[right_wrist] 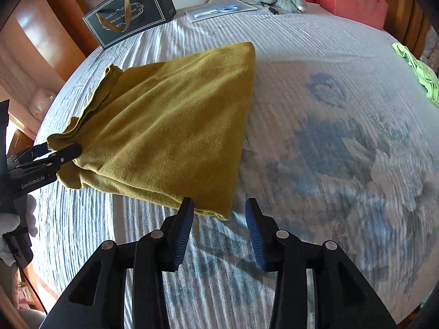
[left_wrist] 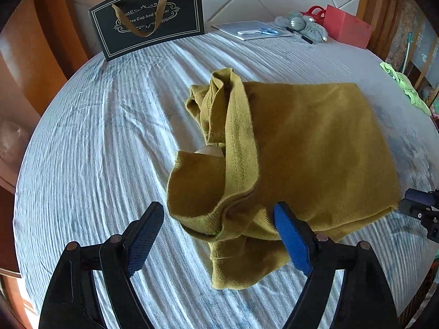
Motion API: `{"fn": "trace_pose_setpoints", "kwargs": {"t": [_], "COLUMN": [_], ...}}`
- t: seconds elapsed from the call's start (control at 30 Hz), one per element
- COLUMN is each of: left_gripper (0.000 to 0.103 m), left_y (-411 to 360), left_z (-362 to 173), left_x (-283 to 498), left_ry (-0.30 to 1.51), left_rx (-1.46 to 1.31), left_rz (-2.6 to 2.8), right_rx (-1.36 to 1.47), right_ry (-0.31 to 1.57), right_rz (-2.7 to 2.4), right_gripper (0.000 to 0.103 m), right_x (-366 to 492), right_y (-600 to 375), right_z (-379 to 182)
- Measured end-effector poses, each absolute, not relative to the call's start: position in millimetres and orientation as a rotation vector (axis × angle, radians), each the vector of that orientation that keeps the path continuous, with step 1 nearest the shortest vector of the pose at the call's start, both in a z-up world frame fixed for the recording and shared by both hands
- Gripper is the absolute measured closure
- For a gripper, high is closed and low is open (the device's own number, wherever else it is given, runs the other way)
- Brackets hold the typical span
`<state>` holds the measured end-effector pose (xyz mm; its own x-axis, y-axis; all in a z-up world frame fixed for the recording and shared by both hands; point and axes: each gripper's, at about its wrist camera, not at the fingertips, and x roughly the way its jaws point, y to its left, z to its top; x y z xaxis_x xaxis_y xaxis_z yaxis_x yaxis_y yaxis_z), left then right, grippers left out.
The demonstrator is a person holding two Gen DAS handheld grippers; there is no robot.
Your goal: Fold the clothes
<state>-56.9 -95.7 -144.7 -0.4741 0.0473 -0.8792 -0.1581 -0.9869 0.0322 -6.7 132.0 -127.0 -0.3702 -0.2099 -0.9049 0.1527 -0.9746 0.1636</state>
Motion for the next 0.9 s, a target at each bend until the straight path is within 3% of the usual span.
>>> {"fn": "trace_pose_setpoints", "kwargs": {"t": [0.23, 0.43, 0.73, 0.77, 0.8, 0.87, 0.9], "left_gripper": [0.021, 0.021, 0.021, 0.028, 0.051, 0.078, 0.081], "left_y": [-103, -112, -109, -108, -108, -108, -107], "left_z": [-154, -128, -150, -152, -153, -150, -144], "left_x": [-60, -53, -56, -56, -58, -60, -59], "left_ry": [0.147, 0.123, 0.139, 0.133, 0.11, 0.048, 0.033], "left_rx": [-1.536, -1.449, -1.543, -1.552, -1.572, -1.587, -1.569], "left_rz": [2.564, 2.611, 2.581, 2.576, 2.557, 2.527, 2.535], "right_rx": [1.63, 1.616, 1.696, 1.699, 1.701, 1.705, 1.707], "right_ry": [-0.085, -0.158, -0.232, -0.235, -0.225, -0.203, -0.193], "right_rz": [-2.48, -2.493, -2.393, -2.375, -2.37, -2.361, -2.356], "right_gripper": [0.064, 0.063, 0.057, 0.056, 0.061, 0.075, 0.082], "right_x": [-5, -11, -29, -30, -29, -29, -29], "right_y": [126, 133, 130, 128, 129, 130, 131], "right_z": [-121, -114, -136, -139, -139, -138, -138]}}
